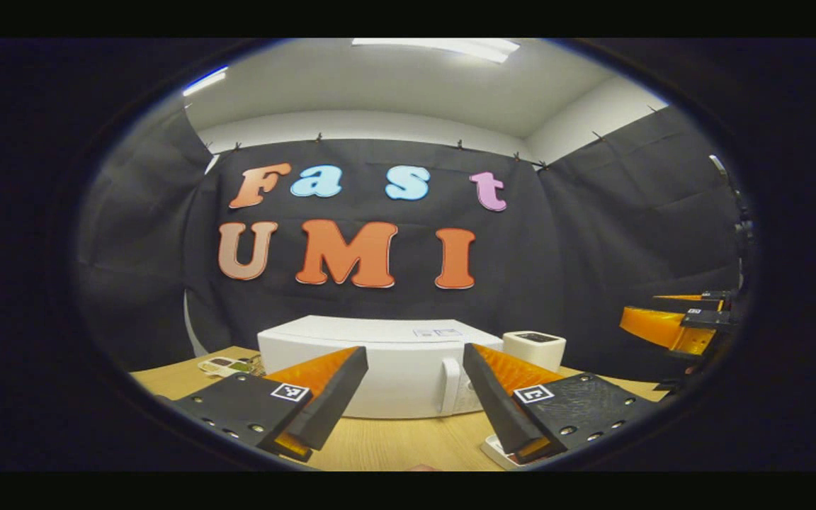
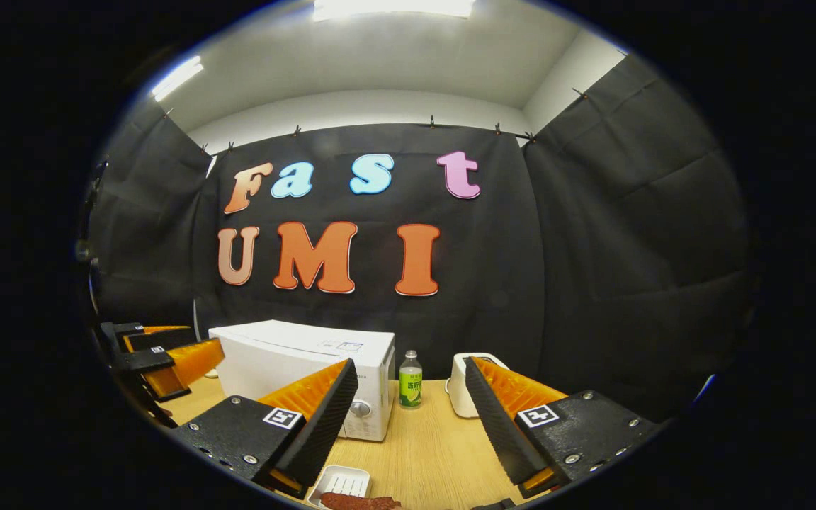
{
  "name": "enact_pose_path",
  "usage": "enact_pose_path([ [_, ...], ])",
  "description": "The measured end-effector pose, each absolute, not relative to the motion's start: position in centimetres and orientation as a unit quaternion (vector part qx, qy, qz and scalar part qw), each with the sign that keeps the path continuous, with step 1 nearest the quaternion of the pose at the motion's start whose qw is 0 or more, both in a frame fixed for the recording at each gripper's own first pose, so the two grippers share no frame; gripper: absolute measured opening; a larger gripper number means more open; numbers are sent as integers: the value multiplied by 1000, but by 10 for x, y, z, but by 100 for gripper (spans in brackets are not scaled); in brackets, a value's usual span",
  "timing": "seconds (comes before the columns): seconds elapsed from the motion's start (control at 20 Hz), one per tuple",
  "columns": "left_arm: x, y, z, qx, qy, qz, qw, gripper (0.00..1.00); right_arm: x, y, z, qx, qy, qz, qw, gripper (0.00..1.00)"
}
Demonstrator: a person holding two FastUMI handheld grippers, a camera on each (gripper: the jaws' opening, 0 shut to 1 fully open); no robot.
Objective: Open the microwave oven with the left hand, put the food in, and close the microwave oven.
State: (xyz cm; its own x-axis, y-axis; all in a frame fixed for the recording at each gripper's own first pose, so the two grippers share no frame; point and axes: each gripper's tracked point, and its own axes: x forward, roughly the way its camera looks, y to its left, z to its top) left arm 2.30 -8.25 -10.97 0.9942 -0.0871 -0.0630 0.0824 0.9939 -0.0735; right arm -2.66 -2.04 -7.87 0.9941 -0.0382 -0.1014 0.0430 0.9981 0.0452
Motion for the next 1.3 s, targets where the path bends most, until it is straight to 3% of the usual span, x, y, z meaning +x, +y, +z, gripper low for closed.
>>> enact_pose_path([
  [0.5, 84, -138, -221, -47, 117, -72, 989, 89, -47, -34, -138, 32, 90, -30, 995, 95],
  [1.0, 138, -135, -291, -53, 168, -48, 983, 90, -63, -63, -174, 29, 117, -47, 992, 95],
  [1.3, 150, -140, -318, -58, 192, -42, 979, 78, -64, -75, -187, 30, 127, -55, 990, 95],
])
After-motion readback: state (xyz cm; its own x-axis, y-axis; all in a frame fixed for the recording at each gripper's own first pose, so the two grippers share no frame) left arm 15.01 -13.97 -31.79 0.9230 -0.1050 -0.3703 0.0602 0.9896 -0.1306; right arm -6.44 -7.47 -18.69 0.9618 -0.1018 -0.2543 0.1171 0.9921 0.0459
